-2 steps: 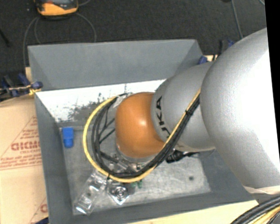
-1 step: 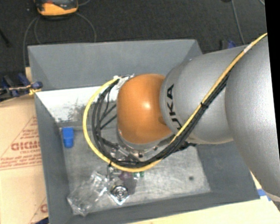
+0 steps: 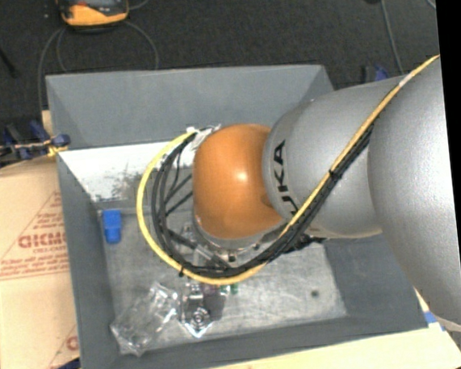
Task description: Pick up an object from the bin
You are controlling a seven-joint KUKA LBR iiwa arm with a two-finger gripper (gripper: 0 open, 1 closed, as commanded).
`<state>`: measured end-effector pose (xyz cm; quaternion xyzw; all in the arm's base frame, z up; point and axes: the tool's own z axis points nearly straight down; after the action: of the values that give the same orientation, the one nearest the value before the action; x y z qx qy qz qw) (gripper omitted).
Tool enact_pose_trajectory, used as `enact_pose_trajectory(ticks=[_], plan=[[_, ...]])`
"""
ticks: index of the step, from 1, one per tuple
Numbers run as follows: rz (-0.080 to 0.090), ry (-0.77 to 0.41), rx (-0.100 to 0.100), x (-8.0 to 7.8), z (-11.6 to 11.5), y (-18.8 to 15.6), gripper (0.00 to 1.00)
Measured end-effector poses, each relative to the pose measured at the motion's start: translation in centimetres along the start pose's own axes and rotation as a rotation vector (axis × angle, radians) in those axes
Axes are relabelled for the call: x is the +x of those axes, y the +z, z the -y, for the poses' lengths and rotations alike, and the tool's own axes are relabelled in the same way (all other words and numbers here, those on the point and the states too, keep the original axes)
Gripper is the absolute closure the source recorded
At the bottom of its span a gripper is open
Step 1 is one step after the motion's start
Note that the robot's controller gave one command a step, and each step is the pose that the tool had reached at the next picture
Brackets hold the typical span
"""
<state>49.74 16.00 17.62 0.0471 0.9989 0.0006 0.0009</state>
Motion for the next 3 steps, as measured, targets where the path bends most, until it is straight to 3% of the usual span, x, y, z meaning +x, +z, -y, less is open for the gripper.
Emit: enact_pose_trajectory(ticks=[1, 2, 3], plan=[[-0.005, 0.210, 0.002, -1.6, 4.9, 8.8, 0.00], [0.009, 0.370, -0.001, -0.8, 0.8, 10.3, 0.00], [0.013, 0.371, -0.005, -0.9, 0.7, 10.1, 1.00]])
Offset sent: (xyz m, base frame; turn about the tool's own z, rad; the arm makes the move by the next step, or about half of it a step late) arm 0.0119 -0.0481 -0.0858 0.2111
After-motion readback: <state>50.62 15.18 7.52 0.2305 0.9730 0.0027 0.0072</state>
